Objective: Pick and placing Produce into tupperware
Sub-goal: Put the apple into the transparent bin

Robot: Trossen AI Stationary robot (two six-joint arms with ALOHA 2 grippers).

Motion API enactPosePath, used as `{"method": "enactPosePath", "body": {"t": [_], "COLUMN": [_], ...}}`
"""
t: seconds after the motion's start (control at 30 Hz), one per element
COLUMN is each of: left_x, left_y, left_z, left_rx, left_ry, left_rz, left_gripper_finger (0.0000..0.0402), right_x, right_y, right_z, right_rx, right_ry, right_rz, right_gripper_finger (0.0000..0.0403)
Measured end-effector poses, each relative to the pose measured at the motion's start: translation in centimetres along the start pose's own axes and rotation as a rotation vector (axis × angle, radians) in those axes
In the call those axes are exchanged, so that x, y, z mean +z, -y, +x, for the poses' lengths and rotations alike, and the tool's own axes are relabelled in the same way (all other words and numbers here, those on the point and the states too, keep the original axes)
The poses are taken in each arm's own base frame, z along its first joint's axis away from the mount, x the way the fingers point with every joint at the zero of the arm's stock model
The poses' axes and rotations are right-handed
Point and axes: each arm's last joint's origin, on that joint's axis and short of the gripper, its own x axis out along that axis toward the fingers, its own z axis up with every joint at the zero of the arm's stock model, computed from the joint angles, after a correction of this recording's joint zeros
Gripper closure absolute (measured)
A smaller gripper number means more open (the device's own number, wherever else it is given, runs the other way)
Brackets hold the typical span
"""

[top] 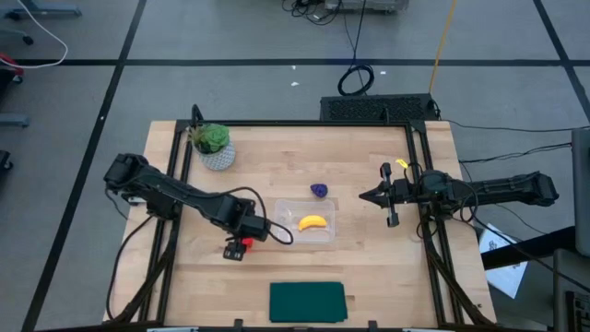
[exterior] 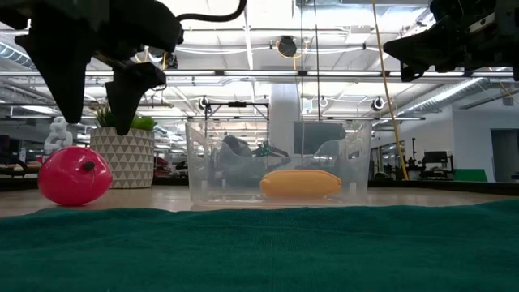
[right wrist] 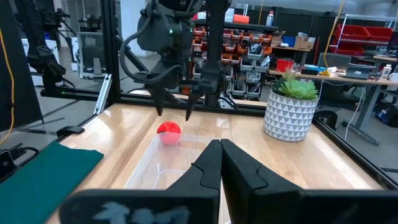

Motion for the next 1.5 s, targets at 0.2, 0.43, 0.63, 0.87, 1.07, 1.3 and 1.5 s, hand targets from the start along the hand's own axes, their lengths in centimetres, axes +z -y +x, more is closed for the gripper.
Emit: {"method": "enactPosePath", "body": {"t": [0.2, 0.43, 0.63, 0.87, 1.07, 1.3, 1.5], "left_x": [0.0, -0.7, -1.6, -1.3, -0.9, -0.9, -0.8], "left_y": [0.0, -0.1, -0.3, -0.2, -0.1, -0.1, -0.1], "left_z": [-0.1, 0.9, 2.2, 2.7, 2.7, 2.7, 2.7], "left_rx": [-0.010, -0.004, 0.007, -0.011, -0.031, -0.042, -0.041], "left_ry": [0.006, -0.035, -0.074, -0.016, 0.016, 0.021, 0.033], "left_rz": [-0.016, -0.074, -0.109, -0.082, -0.056, -0.056, -0.068], "left_gripper_finger": [0.0059, 0.0043, 0.0033, 0.0032, 0.0032, 0.0032, 0.0032], "right_x": [0.0, 0.0, 0.0, 0.0, 0.0, 0.0, 0.0], "right_y": [0.0, 0.0, 0.0, 0.0, 0.0, 0.0, 0.0], "right_z": [0.0, 0.0, 0.0, 0.0, 0.0, 0.0, 0.0], "right_rx": [0.000, 0.000, 0.000, 0.000, 0.000, 0.000, 0.000], "right_ry": [-0.001, -0.002, 0.000, 0.000, 0.001, 0.000, -0.003], "right_rz": [0.000, 0.000, 0.000, 0.000, 0.000, 0.000, 0.001], "right_gripper_finger": [0.0403, 0.0403, 0.0403, 0.0403, 0.0403, 0.0403, 0.0403]}}
